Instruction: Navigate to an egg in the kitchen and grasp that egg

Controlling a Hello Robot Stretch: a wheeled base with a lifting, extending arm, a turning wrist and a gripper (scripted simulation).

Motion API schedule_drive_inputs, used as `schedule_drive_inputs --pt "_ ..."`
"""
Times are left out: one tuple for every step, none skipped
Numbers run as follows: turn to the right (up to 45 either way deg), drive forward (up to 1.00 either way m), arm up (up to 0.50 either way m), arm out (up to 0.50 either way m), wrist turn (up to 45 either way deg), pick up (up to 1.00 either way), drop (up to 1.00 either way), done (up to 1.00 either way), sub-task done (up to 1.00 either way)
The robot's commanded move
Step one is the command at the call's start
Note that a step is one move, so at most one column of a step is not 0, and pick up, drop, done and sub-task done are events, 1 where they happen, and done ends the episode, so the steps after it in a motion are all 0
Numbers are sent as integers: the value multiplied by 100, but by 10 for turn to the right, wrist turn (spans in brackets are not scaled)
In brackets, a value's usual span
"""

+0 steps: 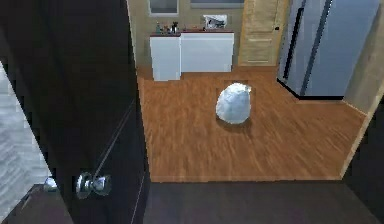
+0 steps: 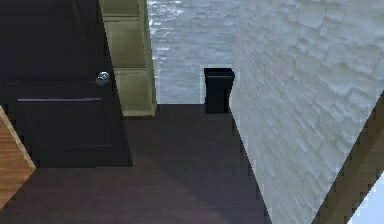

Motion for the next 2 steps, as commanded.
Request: schedule_drive_inputs --pt "30 0 0 0 0 0 0 0 0" --pt "450 0 0 0 0 0 0 0 0"
